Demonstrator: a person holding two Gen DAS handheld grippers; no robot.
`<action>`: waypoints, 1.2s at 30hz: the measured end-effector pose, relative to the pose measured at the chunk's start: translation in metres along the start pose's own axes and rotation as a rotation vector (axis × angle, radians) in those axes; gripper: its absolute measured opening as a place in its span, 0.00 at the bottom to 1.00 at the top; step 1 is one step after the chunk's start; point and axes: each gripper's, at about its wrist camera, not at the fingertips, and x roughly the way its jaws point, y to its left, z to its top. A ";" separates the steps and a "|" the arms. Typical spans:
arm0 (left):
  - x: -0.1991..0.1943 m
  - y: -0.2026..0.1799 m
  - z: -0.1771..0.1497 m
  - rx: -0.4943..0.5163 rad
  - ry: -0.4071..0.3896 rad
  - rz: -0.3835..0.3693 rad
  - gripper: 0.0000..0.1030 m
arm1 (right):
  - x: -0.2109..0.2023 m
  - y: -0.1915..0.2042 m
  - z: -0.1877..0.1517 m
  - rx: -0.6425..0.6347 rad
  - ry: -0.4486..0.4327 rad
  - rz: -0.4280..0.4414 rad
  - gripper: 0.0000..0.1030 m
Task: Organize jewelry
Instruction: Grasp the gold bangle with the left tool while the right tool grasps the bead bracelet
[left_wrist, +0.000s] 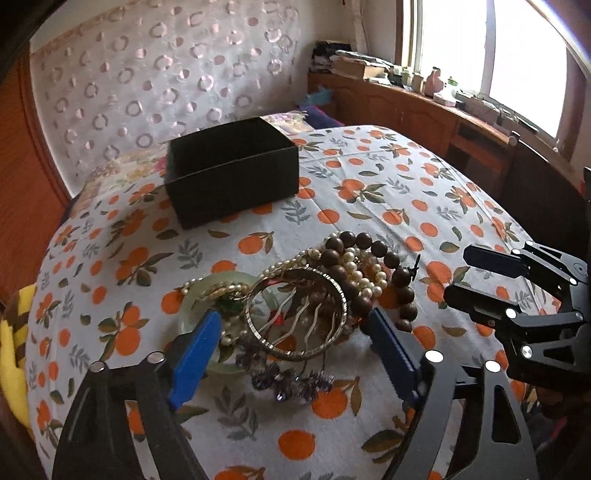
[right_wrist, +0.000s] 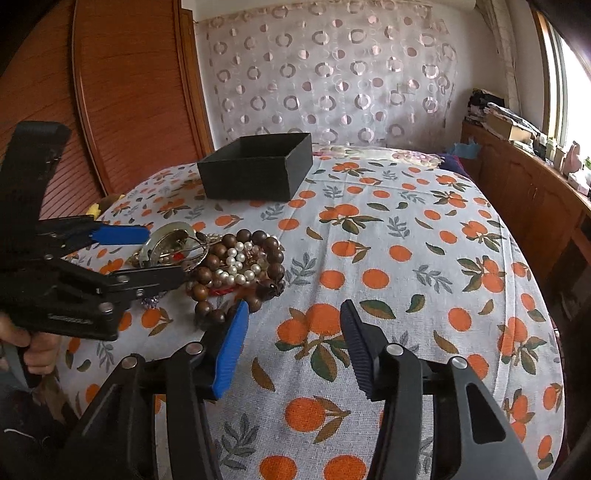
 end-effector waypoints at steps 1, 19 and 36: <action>0.002 -0.001 0.001 0.004 0.008 0.003 0.71 | 0.000 -0.001 0.001 0.001 -0.001 0.003 0.52; -0.023 0.005 -0.002 -0.045 -0.063 -0.025 0.56 | 0.010 0.003 0.021 -0.049 0.041 0.023 0.43; -0.058 0.019 -0.006 -0.096 -0.170 0.001 0.56 | 0.061 0.003 0.043 -0.119 0.174 -0.063 0.36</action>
